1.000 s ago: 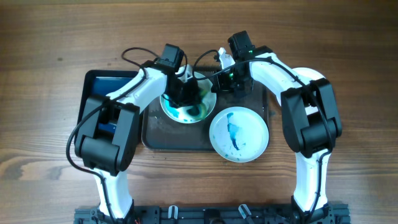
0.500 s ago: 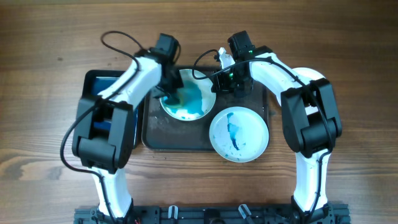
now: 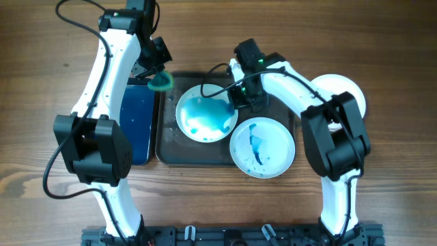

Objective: Clean dirty plates on tray and stack at the side
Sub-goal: 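Lift the plate with right gripper and stack it on the side plate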

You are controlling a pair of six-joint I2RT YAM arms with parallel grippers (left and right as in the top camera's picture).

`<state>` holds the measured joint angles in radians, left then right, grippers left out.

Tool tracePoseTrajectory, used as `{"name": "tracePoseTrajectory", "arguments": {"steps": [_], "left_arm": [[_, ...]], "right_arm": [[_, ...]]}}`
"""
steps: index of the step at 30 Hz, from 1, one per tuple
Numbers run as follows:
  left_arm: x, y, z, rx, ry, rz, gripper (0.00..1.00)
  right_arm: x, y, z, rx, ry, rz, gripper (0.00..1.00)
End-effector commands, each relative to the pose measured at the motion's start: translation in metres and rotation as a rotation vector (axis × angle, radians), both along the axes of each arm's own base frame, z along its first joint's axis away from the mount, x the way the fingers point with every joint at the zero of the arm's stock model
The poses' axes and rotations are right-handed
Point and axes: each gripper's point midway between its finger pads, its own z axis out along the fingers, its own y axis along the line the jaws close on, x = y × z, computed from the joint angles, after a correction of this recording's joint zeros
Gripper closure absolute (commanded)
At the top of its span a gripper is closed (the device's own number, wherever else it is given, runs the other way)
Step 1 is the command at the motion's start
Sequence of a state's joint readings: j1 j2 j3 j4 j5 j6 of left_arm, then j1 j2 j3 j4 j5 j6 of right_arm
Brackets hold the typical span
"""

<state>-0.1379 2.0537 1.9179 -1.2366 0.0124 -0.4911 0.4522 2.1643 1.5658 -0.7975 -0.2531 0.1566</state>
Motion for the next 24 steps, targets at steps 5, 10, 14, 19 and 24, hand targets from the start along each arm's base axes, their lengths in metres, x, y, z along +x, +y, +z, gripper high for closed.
{"name": "tracePoseTrajectory", "arguments": {"steps": [5, 10, 14, 19, 24], "left_arm": [[0.012, 0.001, 0.007, 0.007, -0.051, -0.002, 0.96], [0.010, 0.001, 0.006, 0.003, -0.044, 0.017, 0.96], [0.010, 0.001, 0.006, -0.001, -0.043, 0.021, 0.96], [0.008, -0.001, 0.006, -0.013, -0.034, 0.042, 0.96], [0.006, -0.002, 0.005, -0.018, -0.025, 0.039, 0.96]], "right_arm": [[0.035, -0.051, 0.098, -0.444, -0.456, -0.136, 0.96], [0.033, -0.066, 0.186, -0.635, -0.760, -0.253, 0.96], [0.027, -0.072, 0.217, -0.721, -0.862, -0.266, 0.96], [0.020, -0.082, 0.251, -0.842, -0.974, -0.303, 0.96], [0.008, -0.089, 0.286, -0.913, -1.075, -0.366, 0.96]]}}
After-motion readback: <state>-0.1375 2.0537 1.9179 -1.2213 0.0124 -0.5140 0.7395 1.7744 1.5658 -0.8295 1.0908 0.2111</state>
